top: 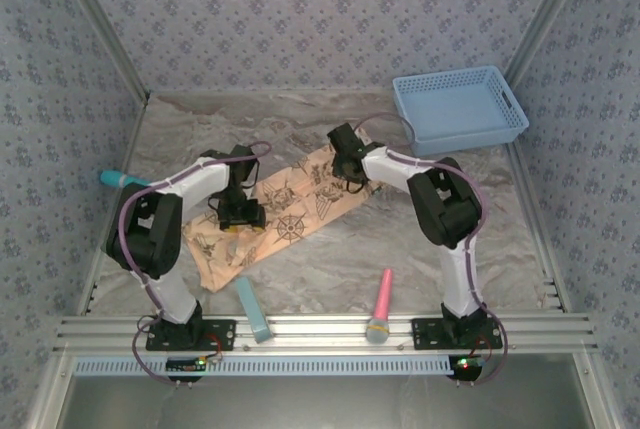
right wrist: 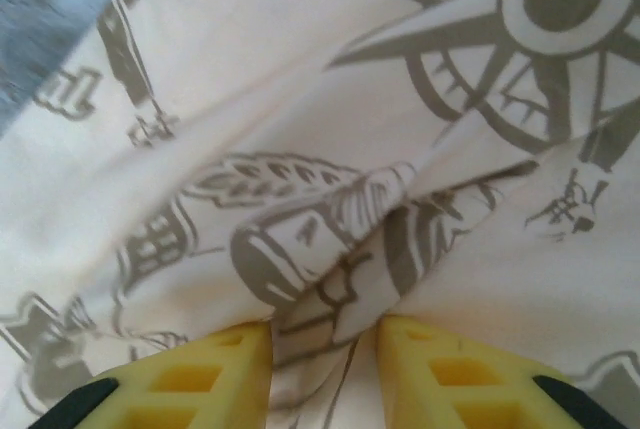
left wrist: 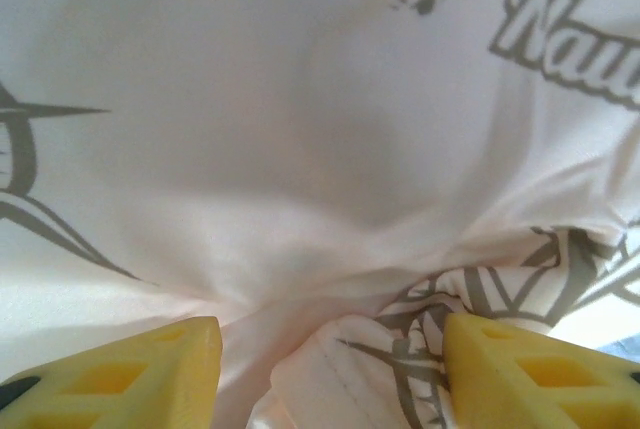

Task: Fold the inside-out t-shirt

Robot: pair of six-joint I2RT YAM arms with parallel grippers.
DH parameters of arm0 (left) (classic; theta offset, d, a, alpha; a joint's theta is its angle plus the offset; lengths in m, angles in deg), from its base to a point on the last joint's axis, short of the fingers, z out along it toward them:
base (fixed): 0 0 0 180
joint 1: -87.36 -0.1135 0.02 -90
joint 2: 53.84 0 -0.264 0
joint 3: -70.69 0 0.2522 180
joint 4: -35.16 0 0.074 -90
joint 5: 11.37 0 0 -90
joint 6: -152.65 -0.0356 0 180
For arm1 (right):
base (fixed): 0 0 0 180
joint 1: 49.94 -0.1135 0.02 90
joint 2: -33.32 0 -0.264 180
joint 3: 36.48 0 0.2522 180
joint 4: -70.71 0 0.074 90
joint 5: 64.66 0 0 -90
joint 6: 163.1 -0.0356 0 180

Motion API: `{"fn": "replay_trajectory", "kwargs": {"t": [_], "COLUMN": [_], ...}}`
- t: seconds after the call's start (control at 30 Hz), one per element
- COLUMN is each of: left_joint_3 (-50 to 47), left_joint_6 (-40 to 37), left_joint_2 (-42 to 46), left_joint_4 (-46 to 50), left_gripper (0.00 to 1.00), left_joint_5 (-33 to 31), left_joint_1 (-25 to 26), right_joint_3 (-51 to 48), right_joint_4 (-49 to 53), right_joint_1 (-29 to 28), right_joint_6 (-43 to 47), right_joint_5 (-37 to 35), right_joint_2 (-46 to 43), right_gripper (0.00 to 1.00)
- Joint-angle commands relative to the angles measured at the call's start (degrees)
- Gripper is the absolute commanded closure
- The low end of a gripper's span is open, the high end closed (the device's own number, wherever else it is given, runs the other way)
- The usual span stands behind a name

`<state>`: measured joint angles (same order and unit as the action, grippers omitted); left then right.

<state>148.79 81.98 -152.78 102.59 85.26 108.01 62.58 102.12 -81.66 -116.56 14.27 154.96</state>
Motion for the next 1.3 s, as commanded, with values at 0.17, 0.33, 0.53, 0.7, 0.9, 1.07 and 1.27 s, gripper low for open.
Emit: {"fn": "replay_trajectory", "kwargs": {"t": [0.17, 0.33, 0.53, 0.7, 0.9, 1.07, 1.27], "left_joint_3": [-1.1, 4.3, 16.1, 23.1, 24.5, 27.4, 23.5], "left_joint_6": [1.4, 3.4, 6.2, 13.3, 25.5, 27.1, 15.6], "left_joint_2": [-1.3, -8.3, -18.2, -21.5, -18.7, -14.1, 0.5], "left_joint_4": [-2.8, -6.5, -7.6, -8.8, -20.9, -21.8, -5.8], "left_gripper": [0.39, 0.39, 0.39, 0.36, 0.33, 0.31, 0.31], "left_joint_5": [9.5, 13.5, 15.2, 16.4, 22.6, 24.2, 11.7], "left_joint_1": [0.6, 3.4, 9.2, 14.1, 23.1, 26.8, 24.4], "right_joint_3": [19.4, 34.2, 33.8, 17.4, -2.0, -14.1, -25.6], "right_joint_4": [-4.1, -2.3, 2.2, 2.2, 3.2, 6.4, 10.5], "right_joint_1": [2.3, 3.1, 5.3, 9.3, 14.0, 15.4, 12.3], "right_joint_6": [9.7, 12.5, 10.5, 8.1, 12.2, 17.2, 27.0], "right_joint_5": [12.2, 22.3, 21.3, 20.7, 20.0, 18.6, 18.1], "right_joint_2": [16.6, 21.6, 14.5, 0.6, -15.8, -27.1, -37.6], "right_gripper": [0.71, 0.63, 0.53, 0.51, 0.51, 0.51, 0.51]}}
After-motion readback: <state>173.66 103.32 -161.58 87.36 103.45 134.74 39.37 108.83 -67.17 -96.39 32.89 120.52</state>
